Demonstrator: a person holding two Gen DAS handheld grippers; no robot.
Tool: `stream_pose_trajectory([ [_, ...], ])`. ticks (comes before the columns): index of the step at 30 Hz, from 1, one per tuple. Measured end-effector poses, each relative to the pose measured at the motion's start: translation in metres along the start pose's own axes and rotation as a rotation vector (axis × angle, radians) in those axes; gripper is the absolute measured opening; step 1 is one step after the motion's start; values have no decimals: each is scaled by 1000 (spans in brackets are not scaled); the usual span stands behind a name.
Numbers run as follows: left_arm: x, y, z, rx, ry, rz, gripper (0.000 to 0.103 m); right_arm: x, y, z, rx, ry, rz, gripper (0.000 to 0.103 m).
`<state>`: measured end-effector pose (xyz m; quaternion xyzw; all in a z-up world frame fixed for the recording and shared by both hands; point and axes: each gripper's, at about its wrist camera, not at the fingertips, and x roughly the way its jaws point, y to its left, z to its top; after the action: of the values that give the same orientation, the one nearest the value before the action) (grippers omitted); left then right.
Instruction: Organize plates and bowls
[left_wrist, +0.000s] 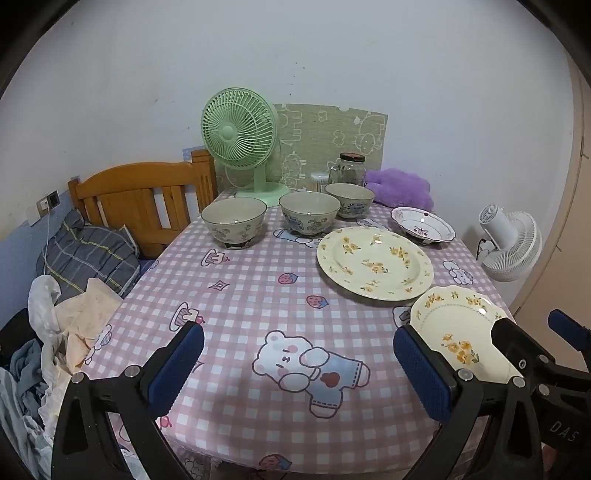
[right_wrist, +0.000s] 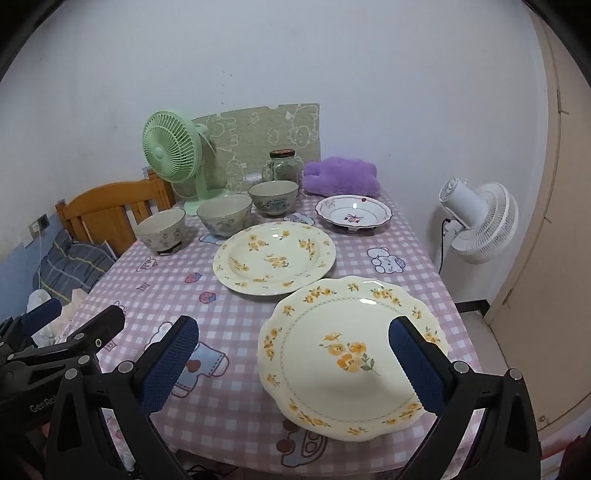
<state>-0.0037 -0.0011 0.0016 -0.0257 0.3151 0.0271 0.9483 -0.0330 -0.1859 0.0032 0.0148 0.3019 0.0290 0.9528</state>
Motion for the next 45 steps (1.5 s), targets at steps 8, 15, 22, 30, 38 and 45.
stream_pose_trajectory([
  [8,-2,-3,2,14,-11,0,103,1,-4,-1,19,0,8,103],
  [15,-2,-5,2,15,-13,-2,103,1,-6,-2,23,-7,2,103],
  [22,-3,-6,1,16,-12,-2,102,-1,-6,-1,24,-14,-3,103],
  [30,-3,-6,1,16,-13,-2,102,-3,-7,-1,25,-15,-6,103],
  [38,-4,-5,1,17,-12,-5,102,-3,-7,-2,25,-17,-6,103],
  [45,-4,-4,1,17,-12,-3,101,-3,-6,-2,22,-20,-6,103],
])
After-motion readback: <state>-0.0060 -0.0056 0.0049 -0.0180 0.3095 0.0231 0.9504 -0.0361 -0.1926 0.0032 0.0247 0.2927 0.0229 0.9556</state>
